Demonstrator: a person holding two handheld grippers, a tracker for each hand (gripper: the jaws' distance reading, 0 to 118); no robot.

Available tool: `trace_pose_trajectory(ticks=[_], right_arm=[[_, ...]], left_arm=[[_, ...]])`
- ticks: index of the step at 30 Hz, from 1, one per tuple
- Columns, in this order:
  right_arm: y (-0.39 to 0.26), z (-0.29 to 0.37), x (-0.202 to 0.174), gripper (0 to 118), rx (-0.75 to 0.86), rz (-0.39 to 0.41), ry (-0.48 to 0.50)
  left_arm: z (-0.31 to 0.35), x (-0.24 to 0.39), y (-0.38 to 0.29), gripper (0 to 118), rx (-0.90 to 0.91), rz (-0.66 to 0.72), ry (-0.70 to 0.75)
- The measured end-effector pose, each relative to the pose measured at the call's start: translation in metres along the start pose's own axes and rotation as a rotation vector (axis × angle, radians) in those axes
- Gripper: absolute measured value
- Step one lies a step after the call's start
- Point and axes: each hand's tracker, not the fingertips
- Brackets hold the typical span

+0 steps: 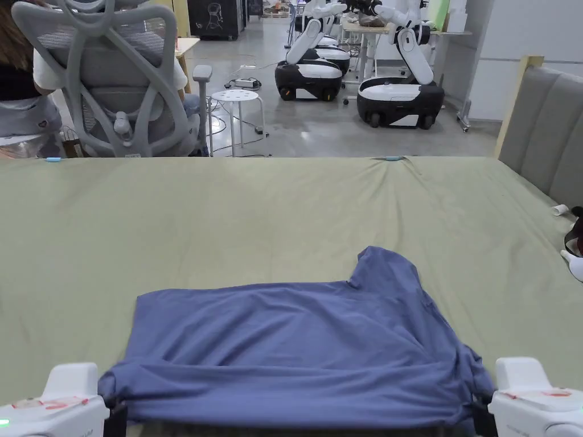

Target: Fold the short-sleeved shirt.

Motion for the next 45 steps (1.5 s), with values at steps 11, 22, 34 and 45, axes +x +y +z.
trace_pose_trajectory(ticks=[11,22,34,45], right_arm=[[0.035,0.048,-0.029,115,0.289,-0.041,0.118],[0.079,0.030,-0.126,3,0.464,0.101,0.035],[0.083,-0.011,-0.119,0,0.372,0.100,0.099],[0.109,-0.061,-0.079,0,0.296,0.071,0.050]], left_arm=[[0.038,0.036,0.019,94,0.282,-0.118,0.112],[0.008,0.112,0.050,0,0.426,-0.222,0.107],[-0.082,0.003,0.094,0,0.172,0.047,0.119],[-0.217,-0.013,0.187,95,0.003,-0.058,0.221]])
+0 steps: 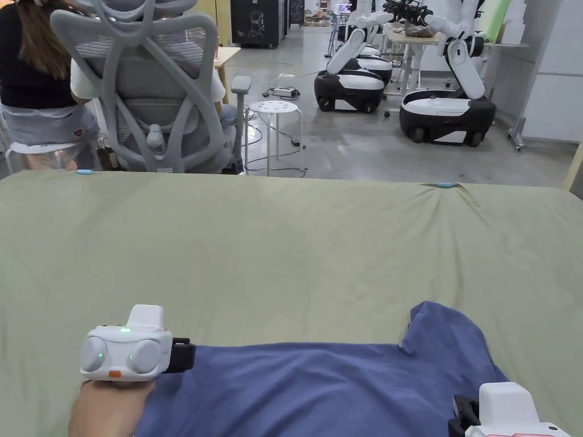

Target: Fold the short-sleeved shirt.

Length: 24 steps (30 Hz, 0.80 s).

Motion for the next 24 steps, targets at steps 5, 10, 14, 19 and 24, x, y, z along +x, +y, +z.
trace_pose_trajectory(ticks=[5,10,14,19,24], right_arm=[[0.004,-0.021,0.038,0,-0.049,-0.028,-0.048],[0.027,-0.083,0.086,3,-0.139,-0.063,-0.102],[0.042,-0.133,0.103,113,-0.191,-0.095,-0.066],[0.043,-0.180,0.103,103,-0.267,-0.065,-0.089],[0.036,-0.173,0.109,58,-0.279,-0.099,-0.036]], left_arm=[[-0.021,0.007,0.000,77,-0.076,-0.027,-0.008],[0.026,0.020,-0.001,1,0.026,-0.102,-0.034],[0.065,0.022,0.000,1,0.107,-0.077,-0.070],[0.077,0.022,0.001,1,0.119,-0.074,-0.088],[0.078,0.022,-0.004,1,0.102,-0.075,-0.081]])
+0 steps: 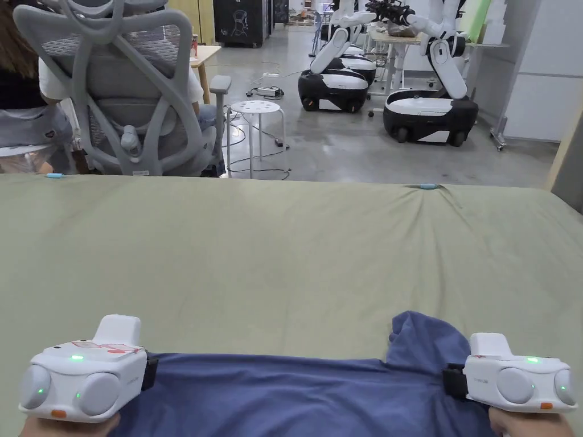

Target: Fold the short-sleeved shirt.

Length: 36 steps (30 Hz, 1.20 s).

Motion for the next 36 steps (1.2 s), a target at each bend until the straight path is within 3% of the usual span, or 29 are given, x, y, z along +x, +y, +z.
trace_pose_trajectory(ticks=[1,2,9,13,17,22,24,25,26,29,30,31,33,34,36], right_arm=[[0.001,0.010,0.001,25,0.017,0.003,0.009],[0.000,0.021,0.001,1,0.048,0.002,0.049],[-0.016,0.155,-0.007,1,0.258,0.094,-0.006],[-0.065,0.224,-0.009,1,0.296,0.098,0.009],[-0.126,0.250,-0.015,1,0.272,0.116,-0.030],[-0.205,0.230,-0.022,1,0.133,0.088,-0.039],[-0.221,0.222,-0.017,2,0.117,-0.021,0.030],[-0.223,0.224,-0.014,3,0.150,-0.066,0.059],[-0.223,0.231,-0.016,14,0.174,-0.071,0.047],[-0.201,0.263,-0.030,33,0.295,-0.059,0.029],[-0.191,0.270,-0.038,52,0.320,-0.066,0.055],[-0.179,0.277,-0.050,68,0.353,-0.052,0.078],[-0.159,0.288,-0.076,95,0.437,-0.001,0.079],[-0.151,0.293,-0.091,101,0.487,0.025,0.077],[-0.139,0.298,-0.117,102,0.551,0.051,0.079]], left_arm=[[0.004,0.000,-0.001,1,0.007,-0.002,-0.002],[0.008,-0.001,-0.002,1,0.013,0.002,-0.011],[0.081,-0.014,-0.008,1,0.117,0.027,-0.026],[0.142,-0.027,-0.037,1,0.159,0.054,-0.067],[0.178,-0.031,-0.086,1,0.136,0.033,-0.094],[0.167,-0.029,-0.162,1,-0.028,0.048,-0.103],[0.160,-0.025,-0.182,3,-0.040,0.059,-0.079],[0.162,-0.023,-0.186,13,-0.033,0.057,-0.086],[0.169,-0.021,-0.186,43,-0.009,0.061,-0.076],[0.192,-0.007,-0.168,74,0.155,0.049,-0.004],[0.198,0.001,-0.159,97,0.216,0.045,0.010],[0.203,0.007,-0.146,109,0.276,0.043,0.013],[0.209,0.027,-0.124,106,0.355,0.046,0.002],[0.211,0.038,-0.114,106,0.381,0.050,-0.016],[0.209,0.058,-0.100,105,0.420,0.044,-0.047]])
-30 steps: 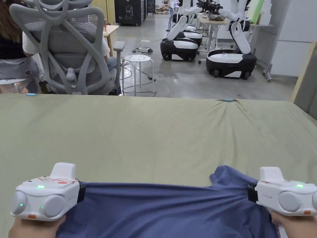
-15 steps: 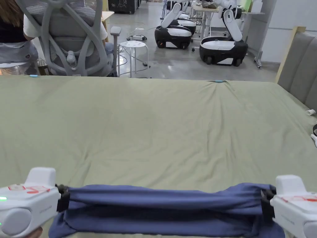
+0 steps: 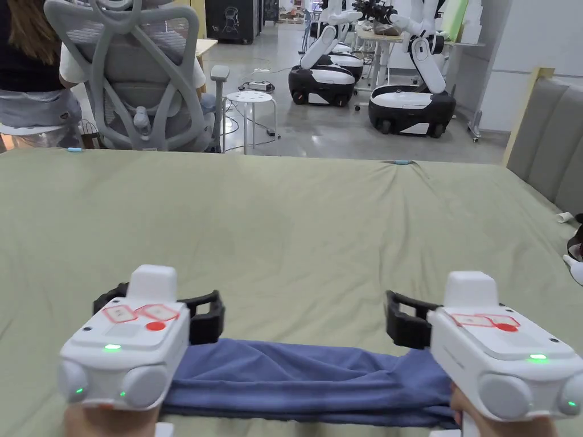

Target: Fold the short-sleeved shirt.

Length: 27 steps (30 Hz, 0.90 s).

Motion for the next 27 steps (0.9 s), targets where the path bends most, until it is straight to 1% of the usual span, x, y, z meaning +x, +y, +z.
trace_pose_trajectory(ticks=[1,2,3,4,5,6,7,8,10,12,13,15,16,17,18,19,20,22,24,26,27], right_arm=[[0.004,-0.002,-0.011,102,0.025,0.009,-0.001],[0.006,-0.003,-0.019,101,0.038,0.024,0.003],[0.006,-0.005,-0.027,96,0.046,0.044,0.000],[0.005,-0.007,-0.033,82,0.050,0.059,-0.008],[0.003,-0.008,-0.036,40,0.045,0.066,-0.015],[0.000,-0.011,-0.038,4,0.039,0.072,-0.027],[-0.004,-0.014,-0.040,0,0.033,0.074,-0.049],[-0.006,-0.015,-0.042,0,0.039,0.070,-0.067],[-0.008,-0.018,-0.042,0,0.013,0.062,-0.027],[-0.009,-0.023,-0.046,0,0.007,0.077,-0.034],[-0.012,-0.019,-0.044,0,0.008,0.080,-0.038],[-0.012,-0.023,-0.047,0,0.002,0.076,-0.032],[-0.013,-0.023,-0.049,0,-0.001,0.073,-0.031],[-0.015,-0.023,-0.050,0,-0.004,0.074,-0.030],[-0.016,-0.026,-0.053,0,-0.009,0.076,-0.026],[-0.017,-0.029,-0.056,0,-0.016,0.079,-0.020],[-0.019,-0.031,-0.060,0,-0.022,0.083,-0.015],[-0.022,-0.034,-0.066,0,-0.039,0.090,0.006],[-0.024,-0.037,-0.072,0,-0.049,0.096,0.015],[-0.025,-0.038,-0.078,0,-0.055,0.095,0.027],[-0.026,-0.037,-0.079,0,-0.056,0.095,0.033]], left_arm=[[-0.002,0.010,0.004,103,0.019,-0.011,-0.006],[-0.002,0.018,0.007,96,0.037,-0.023,-0.018],[0.000,0.026,0.009,85,0.045,-0.033,-0.024],[0.000,0.031,0.008,69,0.043,-0.042,-0.029],[0.000,0.034,0.007,31,0.042,-0.047,-0.036],[0.000,0.037,0.004,4,0.041,-0.049,-0.038],[0.000,0.039,0.002,0,0.037,-0.052,-0.039],[-0.001,0.038,-0.001,0,0.034,-0.048,-0.039],[-0.003,0.029,-0.002,0,0.001,-0.029,-0.082],[-0.003,0.016,-0.006,0,0.001,-0.027,-0.060],[-0.006,0.002,-0.010,0,-0.019,0.011,-0.033],[-0.008,-0.034,-0.023,0,-0.066,0.170,-0.027],[-0.012,-0.056,-0.034,9,-0.090,0.252,-0.021],[-0.014,-0.074,-0.044,50,-0.120,0.319,-0.022],[-0.016,-0.094,-0.056,86,-0.144,0.389,-0.032],[-0.013,-0.112,-0.068,116,-0.160,0.478,-0.045],[-0.013,-0.127,-0.079,115,-0.174,0.554,-0.036],[-0.013,-0.156,-0.102,113,-0.190,0.763,-0.041],[-0.022,-0.172,-0.126,113,-0.251,0.957,-0.113],[-0.034,-0.177,-0.153,113,-0.286,1.165,-0.228],[-0.038,-0.173,-0.169,109,-0.291,1.310,-0.343]])
